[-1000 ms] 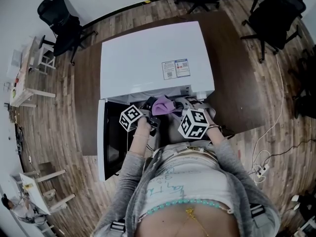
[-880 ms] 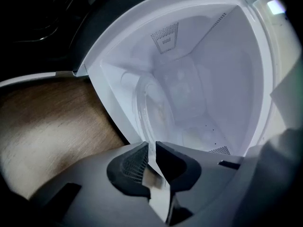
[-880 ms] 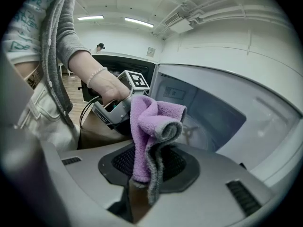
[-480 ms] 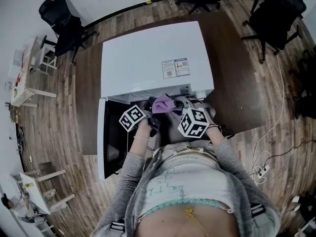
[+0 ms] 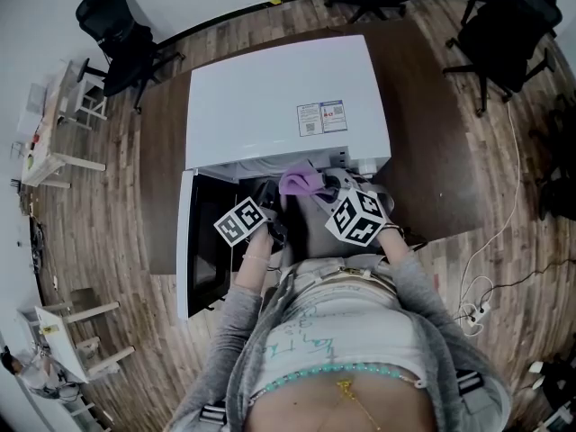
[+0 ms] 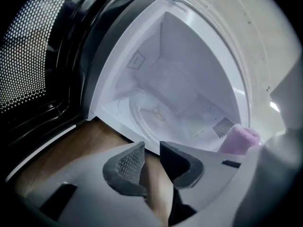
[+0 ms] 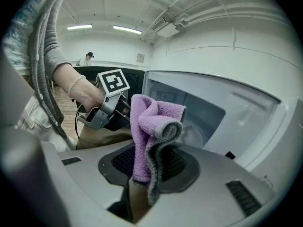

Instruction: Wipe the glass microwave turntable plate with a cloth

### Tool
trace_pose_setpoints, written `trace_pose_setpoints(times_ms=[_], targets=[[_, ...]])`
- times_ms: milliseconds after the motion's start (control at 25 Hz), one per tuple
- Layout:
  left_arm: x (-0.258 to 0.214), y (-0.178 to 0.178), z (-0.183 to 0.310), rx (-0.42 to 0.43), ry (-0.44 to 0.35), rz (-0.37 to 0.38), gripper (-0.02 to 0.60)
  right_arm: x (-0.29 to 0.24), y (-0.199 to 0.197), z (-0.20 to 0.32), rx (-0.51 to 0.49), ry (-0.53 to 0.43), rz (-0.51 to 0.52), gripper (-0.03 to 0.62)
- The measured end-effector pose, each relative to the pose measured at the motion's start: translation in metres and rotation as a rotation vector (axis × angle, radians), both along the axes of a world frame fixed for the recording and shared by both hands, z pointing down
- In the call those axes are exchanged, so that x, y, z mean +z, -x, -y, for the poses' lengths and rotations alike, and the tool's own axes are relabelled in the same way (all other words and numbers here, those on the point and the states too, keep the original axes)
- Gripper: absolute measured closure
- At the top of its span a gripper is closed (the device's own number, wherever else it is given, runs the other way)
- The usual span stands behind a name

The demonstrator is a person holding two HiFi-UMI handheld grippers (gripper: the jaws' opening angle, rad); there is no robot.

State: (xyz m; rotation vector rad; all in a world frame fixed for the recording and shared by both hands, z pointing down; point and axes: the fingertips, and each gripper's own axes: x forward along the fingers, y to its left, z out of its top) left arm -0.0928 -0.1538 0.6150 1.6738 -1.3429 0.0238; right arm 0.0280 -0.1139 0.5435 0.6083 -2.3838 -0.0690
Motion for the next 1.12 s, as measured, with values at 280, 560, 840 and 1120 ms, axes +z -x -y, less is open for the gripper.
trace_pose_setpoints(times_ms=[280, 560, 840, 1120], targets=[[-0.024, -0.015, -0.011, 0.119, -0.086, 0.109, 0.531, -0.001, 0.006, -0.001, 0.006, 0.004, 0.029, 0.477], [-0.038, -0.018, -0.018, 0.213, -0.096, 0.178, 0.560, -0.007, 0.021, 0.002, 0.015, 0.002, 0.057, 0.477], [-0.053, -0.013, -0.016, 0.332, -0.159, 0.304, 0.569, -0.015, 0.034, 0.009, 0.083, 0.015, 0.107, 0.477], [-0.081, -0.013, -0.015, 0.402, -0.247, 0.331, 0.571, -0.038, 0.043, 0.014, 0.138, -0.036, 0.139, 0.477]])
